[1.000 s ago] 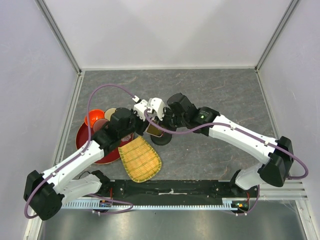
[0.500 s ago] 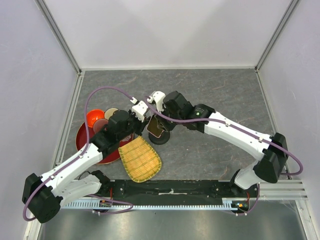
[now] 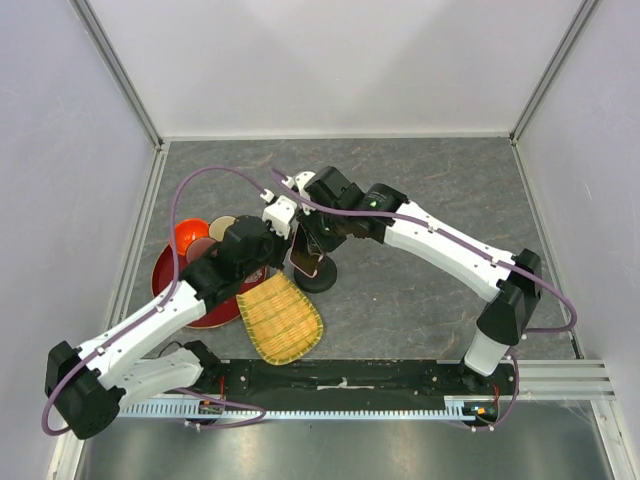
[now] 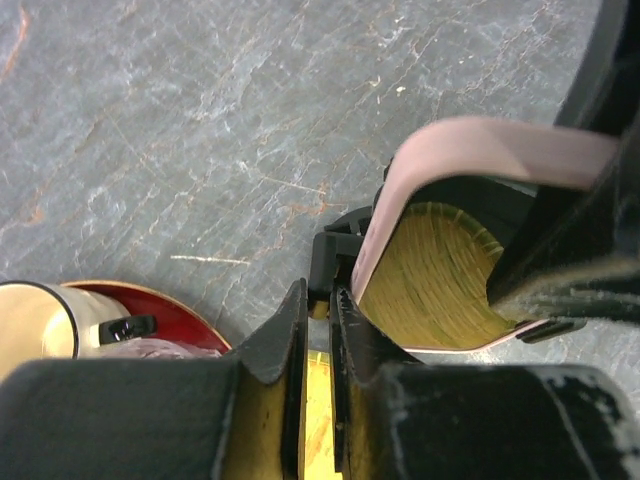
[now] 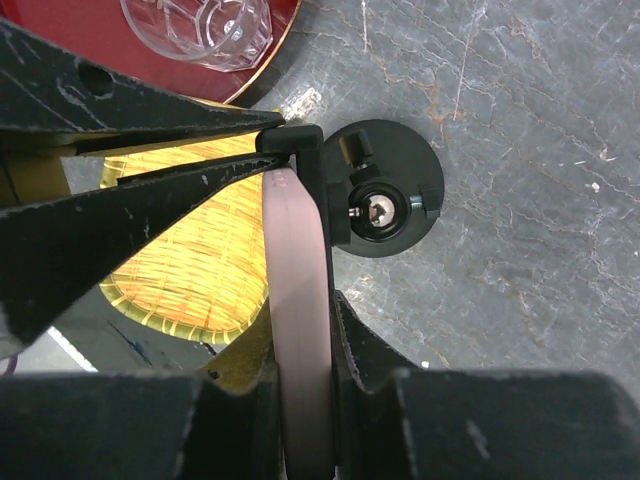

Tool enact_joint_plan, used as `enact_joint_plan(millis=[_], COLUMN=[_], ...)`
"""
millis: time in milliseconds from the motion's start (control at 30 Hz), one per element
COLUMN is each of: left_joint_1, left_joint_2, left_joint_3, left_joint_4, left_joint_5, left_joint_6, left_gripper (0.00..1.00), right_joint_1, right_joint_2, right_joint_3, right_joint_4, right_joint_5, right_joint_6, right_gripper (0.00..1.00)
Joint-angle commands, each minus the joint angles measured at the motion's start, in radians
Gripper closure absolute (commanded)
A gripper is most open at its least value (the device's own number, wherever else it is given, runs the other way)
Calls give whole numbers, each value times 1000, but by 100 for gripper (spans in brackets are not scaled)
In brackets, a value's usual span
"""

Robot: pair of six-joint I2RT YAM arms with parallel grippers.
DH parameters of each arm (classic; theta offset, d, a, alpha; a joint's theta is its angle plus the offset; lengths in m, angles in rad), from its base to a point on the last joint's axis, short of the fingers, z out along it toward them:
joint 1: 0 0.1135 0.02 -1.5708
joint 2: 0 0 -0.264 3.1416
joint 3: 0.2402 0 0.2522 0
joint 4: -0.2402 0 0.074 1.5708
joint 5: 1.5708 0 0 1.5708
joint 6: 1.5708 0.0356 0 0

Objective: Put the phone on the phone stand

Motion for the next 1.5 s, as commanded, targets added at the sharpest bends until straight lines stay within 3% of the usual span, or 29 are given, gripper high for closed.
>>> enact_joint_plan(millis=[0, 367, 667, 700, 733, 800, 833, 900, 1100, 1233, 1333, 1467], left_joint_1=[-14, -24, -24, -24, -24, -24, -24, -24, -22, -24, -24, -22], left_joint_2=[-4, 38, 27, 19, 4, -53, -80, -160, -265, -266, -259, -237], left_joint_3=[233, 341, 381, 379, 372, 361, 343, 312, 263, 255, 235, 195], left_joint_4=[-169, -404, -497, -501, -501, -500, -492, -480, -492, -486, -440, -370], left_joint_5=[-40, -94, -65, -66, -66, -66, -72, -101, -115, -85, -32, 26], left_joint_6=[-253, -378, -441, -446, -444, -426, -421, -415, -433, -429, -418, -440], left_gripper=[98, 98, 97, 94, 81, 67, 54, 49, 47, 47, 45, 43], right_joint_1=[-95, -74, -69, -69, -69, -69, -69, -69, -89, -118, -128, -143], right_joint_2=[97, 166, 178, 180, 181, 184, 181, 189, 167, 115, 84, 49], right_joint_3=[12, 52, 27, 26, 24, 21, 12, 3, 7, 3, 41, 93], right_joint_4=[-288, -282, -274, -273, -271, -264, -259, -248, -209, -167, -159, -159], right_joint_5=[494, 410, 353, 340, 323, 297, 294, 286, 214, 149, 106, 57], right_joint_6=[18, -18, -39, -42, -50, -56, -64, -65, -68, -45, -42, -51], right_gripper=[100, 100, 100, 100, 100, 100, 100, 100, 100, 64, 51, 43])
